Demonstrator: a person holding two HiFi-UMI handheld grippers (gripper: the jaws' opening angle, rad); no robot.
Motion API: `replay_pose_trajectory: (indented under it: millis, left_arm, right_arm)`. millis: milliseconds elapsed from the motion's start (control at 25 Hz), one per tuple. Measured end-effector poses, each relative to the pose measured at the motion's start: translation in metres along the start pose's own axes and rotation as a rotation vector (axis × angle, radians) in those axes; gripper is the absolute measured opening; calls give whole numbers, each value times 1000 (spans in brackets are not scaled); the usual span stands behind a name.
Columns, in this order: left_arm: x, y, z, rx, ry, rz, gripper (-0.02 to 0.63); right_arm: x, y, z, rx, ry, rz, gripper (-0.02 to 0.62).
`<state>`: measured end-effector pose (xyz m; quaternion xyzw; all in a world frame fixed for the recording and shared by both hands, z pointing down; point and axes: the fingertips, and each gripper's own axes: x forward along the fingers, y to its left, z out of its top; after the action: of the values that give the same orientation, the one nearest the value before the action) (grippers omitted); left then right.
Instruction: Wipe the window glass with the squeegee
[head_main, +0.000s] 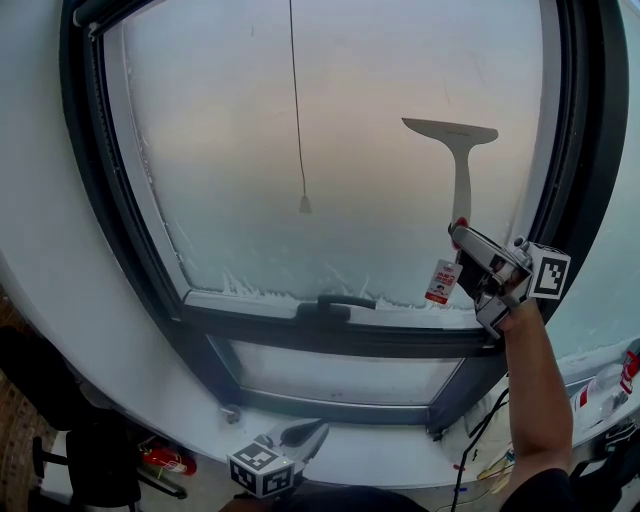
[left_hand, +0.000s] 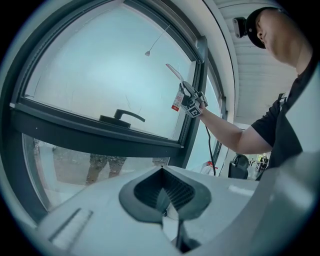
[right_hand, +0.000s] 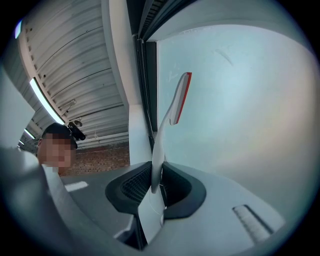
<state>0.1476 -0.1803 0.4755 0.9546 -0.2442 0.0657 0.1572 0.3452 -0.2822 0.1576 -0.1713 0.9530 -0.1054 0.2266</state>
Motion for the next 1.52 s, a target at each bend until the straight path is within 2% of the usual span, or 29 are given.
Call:
replay_pose_trajectory:
  millis: [160, 1520]
  left_arm:
    - [6, -4, -5, -1, 2, -6, 0]
    - [16, -20, -12, 5, 43, -30, 0]
  right_arm:
    - [-5, -2, -7, -15, 7, -6, 86]
    - [-67, -31, -121, 174, -12, -110, 84]
